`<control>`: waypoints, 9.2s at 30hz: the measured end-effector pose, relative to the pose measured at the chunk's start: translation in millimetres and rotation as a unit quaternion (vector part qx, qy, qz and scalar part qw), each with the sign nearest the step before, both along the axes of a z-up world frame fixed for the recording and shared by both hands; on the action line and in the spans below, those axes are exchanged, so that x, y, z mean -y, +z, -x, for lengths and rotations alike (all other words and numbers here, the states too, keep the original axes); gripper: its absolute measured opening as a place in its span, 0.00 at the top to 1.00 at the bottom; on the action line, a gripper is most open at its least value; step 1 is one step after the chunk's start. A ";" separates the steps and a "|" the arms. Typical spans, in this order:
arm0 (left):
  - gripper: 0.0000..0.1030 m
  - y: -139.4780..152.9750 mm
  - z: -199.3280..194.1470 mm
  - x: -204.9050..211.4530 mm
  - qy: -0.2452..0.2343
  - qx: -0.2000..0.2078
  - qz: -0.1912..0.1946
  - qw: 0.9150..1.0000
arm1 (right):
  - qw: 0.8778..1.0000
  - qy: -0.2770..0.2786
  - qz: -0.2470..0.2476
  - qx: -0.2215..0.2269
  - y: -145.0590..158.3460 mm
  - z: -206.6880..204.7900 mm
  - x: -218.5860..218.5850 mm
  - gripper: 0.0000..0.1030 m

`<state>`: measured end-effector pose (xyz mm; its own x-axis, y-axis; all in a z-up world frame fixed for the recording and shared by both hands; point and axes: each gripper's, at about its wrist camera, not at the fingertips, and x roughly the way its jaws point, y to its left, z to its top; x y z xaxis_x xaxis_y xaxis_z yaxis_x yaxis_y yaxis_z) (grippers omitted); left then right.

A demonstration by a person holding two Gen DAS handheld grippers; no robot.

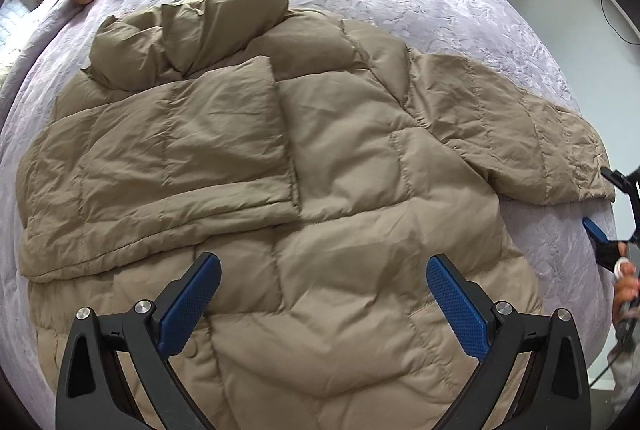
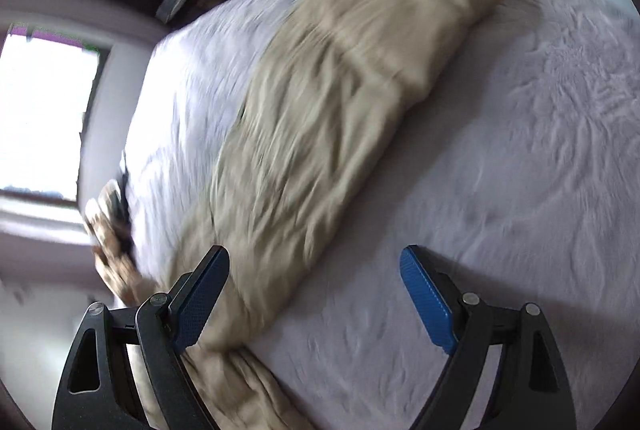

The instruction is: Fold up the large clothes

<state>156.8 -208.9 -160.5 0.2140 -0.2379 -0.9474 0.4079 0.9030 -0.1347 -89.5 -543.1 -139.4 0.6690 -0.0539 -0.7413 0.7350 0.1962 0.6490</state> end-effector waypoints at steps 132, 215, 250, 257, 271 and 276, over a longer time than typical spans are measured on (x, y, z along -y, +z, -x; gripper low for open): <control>0.85 -4.0 -111.2 -241.4 0.129 -0.004 0.167 0.977 | 0.927 0.369 0.058 -0.039 30.8 -180.7 -223.1 0.58; 0.06 12.6 57.5 -241.7 0.202 0.037 -0.012 0.979 | 0.888 0.390 0.226 -0.091 53.6 -78.3 -245.5 0.14; 0.06 53.9 175.2 -332.0 0.169 -0.009 0.007 0.986 | 0.924 0.360 0.107 -0.069 95.4 14.3 -329.0 0.14; 0.06 20.2 197.0 -375.2 0.207 -0.071 0.038 0.975 | 0.940 0.327 0.036 -0.089 66.2 46.3 -322.6 0.14; 0.06 -68.8 213.9 -394.8 0.280 -0.195 0.168 0.925 | 0.966 0.189 -0.134 -0.113 -25.8 116.7 -270.6 0.14; 0.06 -74.5 193.2 -377.6 0.277 -0.190 0.190 0.922 | 0.972 0.151 -0.159 -0.081 -48.9 118.3 -260.2 0.14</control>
